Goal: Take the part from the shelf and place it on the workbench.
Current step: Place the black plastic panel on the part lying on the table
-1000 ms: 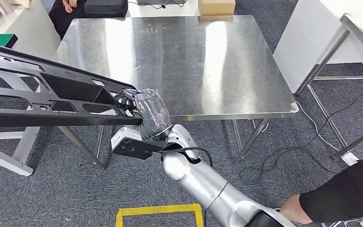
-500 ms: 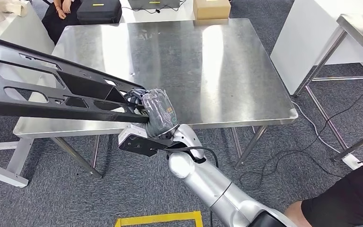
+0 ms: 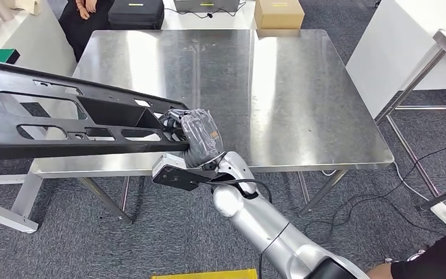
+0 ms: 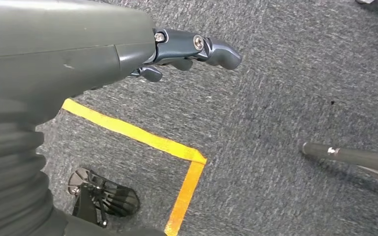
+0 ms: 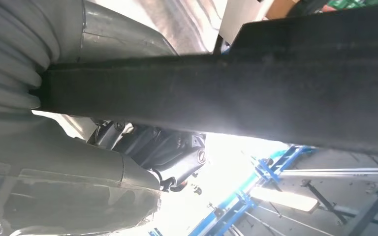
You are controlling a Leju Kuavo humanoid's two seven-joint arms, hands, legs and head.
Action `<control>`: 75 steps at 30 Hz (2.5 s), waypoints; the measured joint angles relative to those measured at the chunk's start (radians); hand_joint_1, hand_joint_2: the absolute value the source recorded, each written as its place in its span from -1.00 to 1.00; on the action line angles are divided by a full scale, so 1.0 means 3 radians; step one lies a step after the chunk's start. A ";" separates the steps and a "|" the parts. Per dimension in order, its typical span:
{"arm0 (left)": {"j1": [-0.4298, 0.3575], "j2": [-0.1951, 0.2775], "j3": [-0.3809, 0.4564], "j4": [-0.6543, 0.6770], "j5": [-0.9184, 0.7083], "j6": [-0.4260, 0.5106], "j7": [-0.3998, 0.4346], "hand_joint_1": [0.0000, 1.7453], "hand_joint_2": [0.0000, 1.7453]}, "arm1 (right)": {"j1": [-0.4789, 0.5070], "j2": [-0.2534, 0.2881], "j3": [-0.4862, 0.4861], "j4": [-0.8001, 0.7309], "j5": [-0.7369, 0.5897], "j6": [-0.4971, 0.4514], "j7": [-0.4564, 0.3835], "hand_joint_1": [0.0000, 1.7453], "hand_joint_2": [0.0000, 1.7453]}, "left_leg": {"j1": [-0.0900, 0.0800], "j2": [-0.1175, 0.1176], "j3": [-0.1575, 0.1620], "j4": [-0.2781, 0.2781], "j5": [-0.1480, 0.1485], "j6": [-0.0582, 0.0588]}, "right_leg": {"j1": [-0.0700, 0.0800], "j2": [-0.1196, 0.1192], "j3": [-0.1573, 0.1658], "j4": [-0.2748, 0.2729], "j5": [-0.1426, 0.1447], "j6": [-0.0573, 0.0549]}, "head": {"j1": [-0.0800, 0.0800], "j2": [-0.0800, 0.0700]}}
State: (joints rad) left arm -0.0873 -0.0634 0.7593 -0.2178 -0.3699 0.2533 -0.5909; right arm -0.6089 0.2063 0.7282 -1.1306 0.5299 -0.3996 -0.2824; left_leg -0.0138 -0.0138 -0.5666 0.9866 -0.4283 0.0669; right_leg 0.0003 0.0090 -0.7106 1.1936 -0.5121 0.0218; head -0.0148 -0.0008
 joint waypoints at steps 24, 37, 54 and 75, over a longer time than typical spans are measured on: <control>0.0045 -0.0049 -0.0002 0.0011 -0.0009 0.0028 -0.0077 -1.00 1.00 | -0.0047 0.0038 0.0062 0.0102 0.0230 -0.0037 0.0042 1.00 1.00 | 0.0147 0.0039 -0.0039 -0.0062 0.0087 -0.0096 | -0.0022 0.0005 0.0410 -0.0501 0.0167 -0.0035 | 0.0014 0.0000; -0.0014 -0.0061 -0.0002 0.0010 -0.0103 0.0024 -0.0050 -1.00 1.00 | -0.0471 0.0035 0.0085 0.0794 0.1666 -0.0179 0.0973 1.00 1.00 | 0.0095 0.0027 0.0040 -0.0023 -0.0048 -0.0099 | -0.0053 -0.0023 0.0320 -0.0809 0.0481 -0.0024 | 0.0034 0.0000; -0.0081 -0.0062 -0.0065 0.0010 -0.0233 -0.0031 0.0034 -1.00 1.00 | -0.1155 -0.0191 -0.0324 0.2230 0.2123 -0.0262 0.1295 1.00 1.00 | 0.0124 0.0051 0.0065 -0.0058 -0.0056 -0.0148 | -0.0002 0.0000 0.0320 -0.0805 0.0463 -0.0065 | 0.0031 0.0000; -0.0175 -0.0047 -0.0166 -0.0005 -0.0330 -0.0076 -0.0066 -1.00 1.00 | -0.1352 -0.0325 -0.0437 0.2643 0.2291 -0.0338 0.1459 1.00 1.00 | 0.0105 0.0051 0.0061 -0.0052 -0.0063 -0.0171 | -0.0023 -0.0001 0.0321 -0.0804 0.0462 -0.0064 | 0.0031 0.0000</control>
State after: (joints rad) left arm -0.1398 -0.0774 0.7095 -0.2194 -0.4688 0.2304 -0.6107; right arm -1.0146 0.1087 0.5970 -0.3376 1.2173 -0.5009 0.1553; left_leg 0.0177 0.0015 -0.5485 0.9712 -0.4472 0.0158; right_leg -0.0066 0.0088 -0.6142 0.9523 -0.3733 0.0027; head -0.0053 -0.0008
